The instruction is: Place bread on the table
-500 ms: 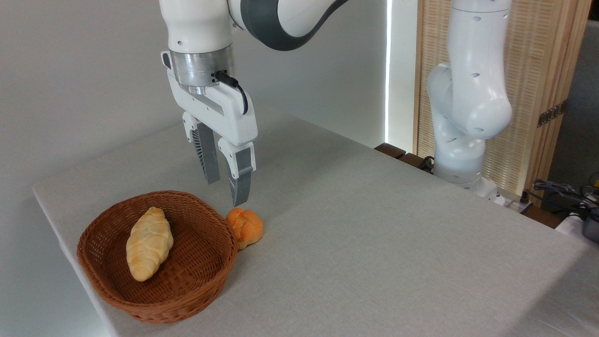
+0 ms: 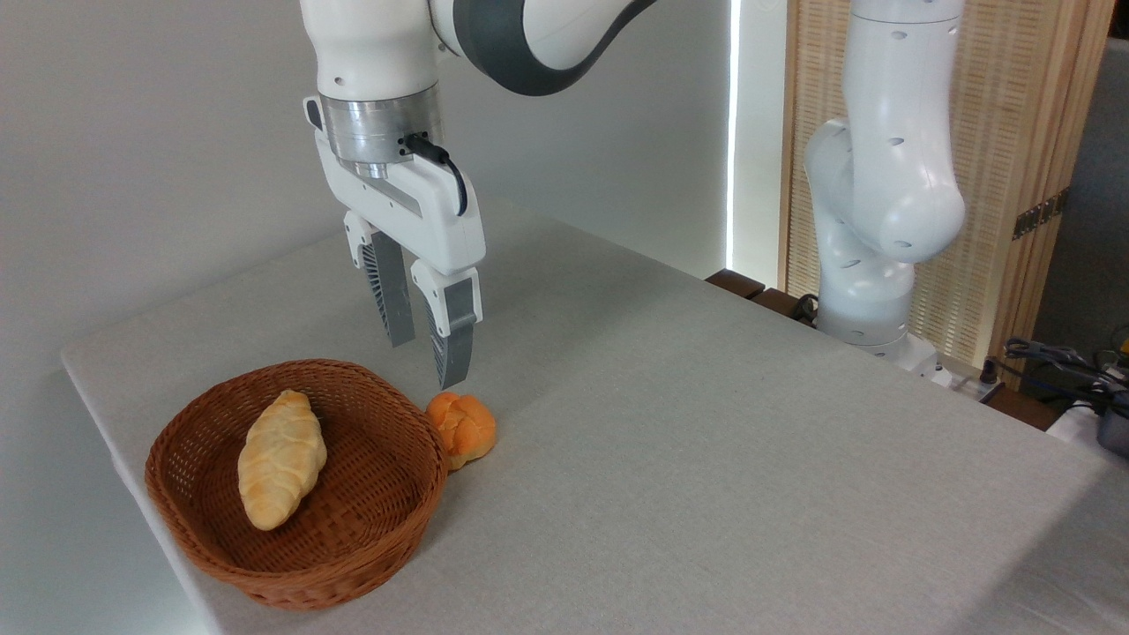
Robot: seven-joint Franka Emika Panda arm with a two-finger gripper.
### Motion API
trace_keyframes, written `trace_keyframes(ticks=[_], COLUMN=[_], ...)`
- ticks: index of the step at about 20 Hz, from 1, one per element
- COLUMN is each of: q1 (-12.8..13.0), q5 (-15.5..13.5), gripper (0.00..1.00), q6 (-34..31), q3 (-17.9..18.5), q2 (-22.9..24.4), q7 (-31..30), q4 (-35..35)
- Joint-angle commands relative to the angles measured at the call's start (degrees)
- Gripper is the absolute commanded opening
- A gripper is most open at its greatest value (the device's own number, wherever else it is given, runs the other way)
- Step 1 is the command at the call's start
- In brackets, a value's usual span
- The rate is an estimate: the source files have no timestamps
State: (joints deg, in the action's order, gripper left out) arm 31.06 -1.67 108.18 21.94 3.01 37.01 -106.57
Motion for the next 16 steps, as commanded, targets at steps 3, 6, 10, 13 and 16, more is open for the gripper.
trace_keyframes(ticks=[3, 6, 10, 13, 16], q1=[0.23, 0.23, 0.40, 0.67, 0.84], q5=[0.18, 0.18, 0.09, 0.09, -0.52], gripper=[1.00, 1.00, 1.00, 1.00, 1.00], q6=[-1.48, -1.48, -1.48, -1.48, -0.96], q3=[0.30, 0.30, -0.05, -0.23, -0.40], q2=[-0.46, -0.46, -0.72, -1.25, -1.78], q7=[0.16, 0.16, 0.16, 0.08, -0.19], q4=[1.10, 1.10, 1.10, 1.10, 1.01])
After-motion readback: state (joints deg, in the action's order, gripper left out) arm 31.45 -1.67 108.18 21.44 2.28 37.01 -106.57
